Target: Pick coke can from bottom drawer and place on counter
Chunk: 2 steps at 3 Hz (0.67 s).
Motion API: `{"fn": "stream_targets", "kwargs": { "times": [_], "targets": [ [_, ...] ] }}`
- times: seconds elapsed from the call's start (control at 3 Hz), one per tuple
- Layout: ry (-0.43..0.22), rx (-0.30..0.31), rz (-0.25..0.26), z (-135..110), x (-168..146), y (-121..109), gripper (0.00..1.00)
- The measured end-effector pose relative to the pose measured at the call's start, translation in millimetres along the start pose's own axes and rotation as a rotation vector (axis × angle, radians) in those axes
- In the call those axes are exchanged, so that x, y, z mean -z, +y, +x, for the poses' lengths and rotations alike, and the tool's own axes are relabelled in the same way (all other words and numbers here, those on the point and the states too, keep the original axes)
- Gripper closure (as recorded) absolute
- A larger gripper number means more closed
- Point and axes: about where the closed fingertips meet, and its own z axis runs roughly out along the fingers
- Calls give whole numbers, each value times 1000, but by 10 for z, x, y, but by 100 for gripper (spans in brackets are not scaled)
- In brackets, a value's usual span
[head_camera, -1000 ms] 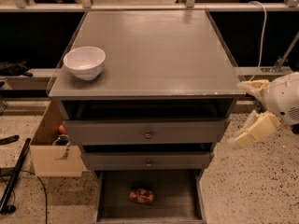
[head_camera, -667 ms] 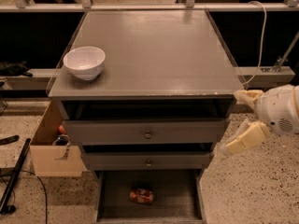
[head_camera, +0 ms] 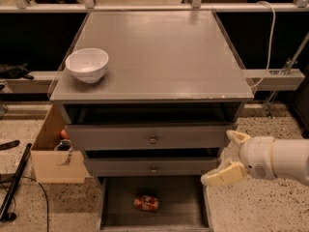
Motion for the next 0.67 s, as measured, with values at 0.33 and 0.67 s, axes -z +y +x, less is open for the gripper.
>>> {"fn": "stream_targets", "kwargs": {
  "times": [0.33,0.67],
  "targets": [
    [-8,-52,-2,460,-501,-122,0],
    [-15,-50,-7,477,-560,-107,0]
  ]
}}
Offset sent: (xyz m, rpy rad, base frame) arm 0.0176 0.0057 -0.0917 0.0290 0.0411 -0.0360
